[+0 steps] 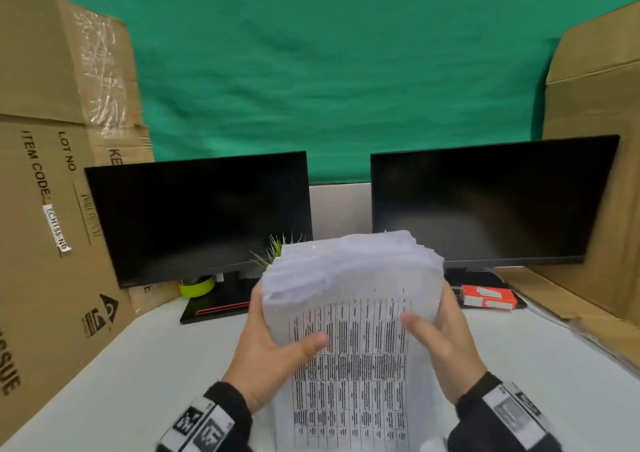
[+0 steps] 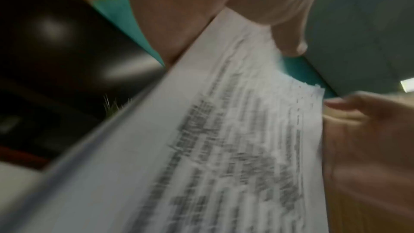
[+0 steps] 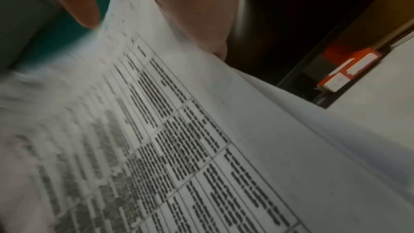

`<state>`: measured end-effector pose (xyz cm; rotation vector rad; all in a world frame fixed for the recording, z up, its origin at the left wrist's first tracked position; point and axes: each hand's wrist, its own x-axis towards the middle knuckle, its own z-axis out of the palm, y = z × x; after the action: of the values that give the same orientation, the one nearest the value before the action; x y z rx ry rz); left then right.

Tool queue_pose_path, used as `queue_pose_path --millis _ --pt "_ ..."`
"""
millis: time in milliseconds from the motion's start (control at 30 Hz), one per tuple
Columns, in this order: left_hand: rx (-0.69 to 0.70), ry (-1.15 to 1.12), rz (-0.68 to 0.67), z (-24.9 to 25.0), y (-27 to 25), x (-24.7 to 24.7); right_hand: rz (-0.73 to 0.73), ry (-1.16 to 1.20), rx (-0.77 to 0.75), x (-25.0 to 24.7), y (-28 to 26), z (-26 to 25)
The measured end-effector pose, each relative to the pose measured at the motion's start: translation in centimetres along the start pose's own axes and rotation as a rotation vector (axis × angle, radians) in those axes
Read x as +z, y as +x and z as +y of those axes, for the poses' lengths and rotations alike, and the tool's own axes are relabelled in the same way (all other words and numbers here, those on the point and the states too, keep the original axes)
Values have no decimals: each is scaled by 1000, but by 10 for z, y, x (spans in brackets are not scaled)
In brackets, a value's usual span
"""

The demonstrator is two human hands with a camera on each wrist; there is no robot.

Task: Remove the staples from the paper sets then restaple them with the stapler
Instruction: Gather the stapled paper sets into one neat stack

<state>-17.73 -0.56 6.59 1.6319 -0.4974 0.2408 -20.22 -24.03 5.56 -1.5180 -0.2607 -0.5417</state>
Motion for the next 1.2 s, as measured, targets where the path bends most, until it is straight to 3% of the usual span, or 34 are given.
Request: queue_pose_path --millis 133,267,367,533,667,767,867,1067,1133,1200 --pt "114 43 149 13 -1 6 -16 -186 -98 11 -3 -22" --pt "230 380 145 33 1 1 -28 -685 -258 12 6 -54" --pt "312 572 97 42 12 -12 -94 -1010 -240 14 16 -76" --pt "265 582 122 42 16 -29 13 -1099 -195 4 29 -83" --pt "309 589 47 41 14 -29 -16 -1057 -271 7 27 -82" --pt "264 562 91 41 17 -28 -22 -1007 -277 7 28 -77" --pt "176 456 112 43 17 -30 66 -829 -227 -5 29 -72" --pt "47 215 68 36 17 -34 -66 -179 67 -17 26 -47" --pt "-5 78 35 29 13 -30 -104 -124 140 -11 22 -32" --pt "-28 -24 19 23 7 -20 -31 -135 96 2 17 -25"
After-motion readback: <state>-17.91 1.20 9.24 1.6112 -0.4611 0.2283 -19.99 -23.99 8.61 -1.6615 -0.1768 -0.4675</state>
